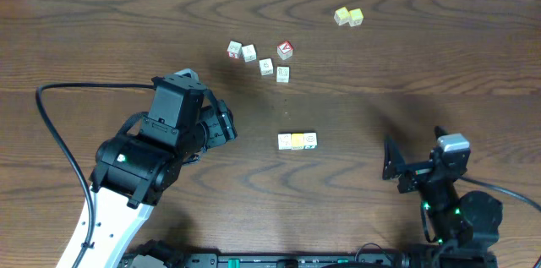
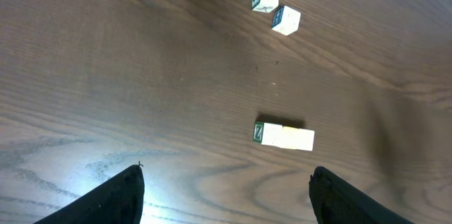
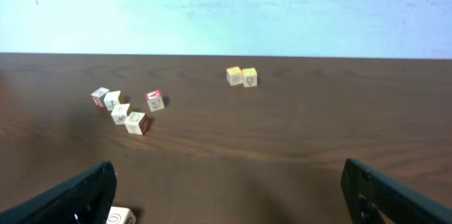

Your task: Lift 3 blocks

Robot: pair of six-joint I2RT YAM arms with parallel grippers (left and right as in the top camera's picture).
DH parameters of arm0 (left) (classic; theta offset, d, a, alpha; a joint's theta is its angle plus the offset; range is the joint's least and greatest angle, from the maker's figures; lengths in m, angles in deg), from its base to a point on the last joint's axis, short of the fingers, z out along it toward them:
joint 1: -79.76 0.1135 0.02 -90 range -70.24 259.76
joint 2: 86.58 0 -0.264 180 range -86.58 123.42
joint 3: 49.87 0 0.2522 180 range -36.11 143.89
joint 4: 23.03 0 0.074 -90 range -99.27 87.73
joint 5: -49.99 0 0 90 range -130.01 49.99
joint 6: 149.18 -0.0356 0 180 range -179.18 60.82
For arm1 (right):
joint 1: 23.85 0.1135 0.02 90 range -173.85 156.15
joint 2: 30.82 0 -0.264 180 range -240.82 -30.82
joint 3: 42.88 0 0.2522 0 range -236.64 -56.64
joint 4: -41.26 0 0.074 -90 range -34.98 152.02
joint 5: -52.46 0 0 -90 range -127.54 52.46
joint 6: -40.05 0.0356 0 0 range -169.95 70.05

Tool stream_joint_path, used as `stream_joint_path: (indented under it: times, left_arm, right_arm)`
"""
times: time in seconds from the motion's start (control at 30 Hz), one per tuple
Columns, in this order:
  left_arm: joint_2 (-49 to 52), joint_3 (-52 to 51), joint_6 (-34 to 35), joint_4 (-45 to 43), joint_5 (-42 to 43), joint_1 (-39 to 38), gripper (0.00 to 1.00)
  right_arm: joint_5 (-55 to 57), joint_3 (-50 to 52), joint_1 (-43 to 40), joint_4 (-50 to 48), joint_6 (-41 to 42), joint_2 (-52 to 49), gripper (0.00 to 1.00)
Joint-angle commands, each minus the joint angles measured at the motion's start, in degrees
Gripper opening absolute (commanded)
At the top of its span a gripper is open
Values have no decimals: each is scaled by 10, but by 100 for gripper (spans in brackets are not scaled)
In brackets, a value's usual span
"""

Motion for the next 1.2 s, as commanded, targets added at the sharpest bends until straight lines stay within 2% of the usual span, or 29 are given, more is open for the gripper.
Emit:
stream_joint_path:
  times: [0.0, 0.17, 0.43, 0.63, 0.8, 1.17]
  left_arm:
    - [0, 7, -5, 2, -7, 2, 75]
    - [0, 7, -5, 2, -7, 2, 75]
    - [0, 7, -5, 2, -7, 2, 75]
    - [0, 7, -5, 2, -7, 2, 75]
    - [0, 7, -5, 2, -7, 2, 75]
    - [0, 7, -5, 2, -7, 2, 76]
  right_arm:
    - [-24, 61, -3, -63, -12, 61, 99]
    - [-38, 119, -2, -125, -12, 109, 99]
    - [-24, 181, 19, -213, -12, 122, 99]
    - [41, 183, 34, -205, -12, 122, 99]
    - [88, 182, 32, -130, -8, 122, 99]
    - [90, 182, 24, -131, -12, 121, 99]
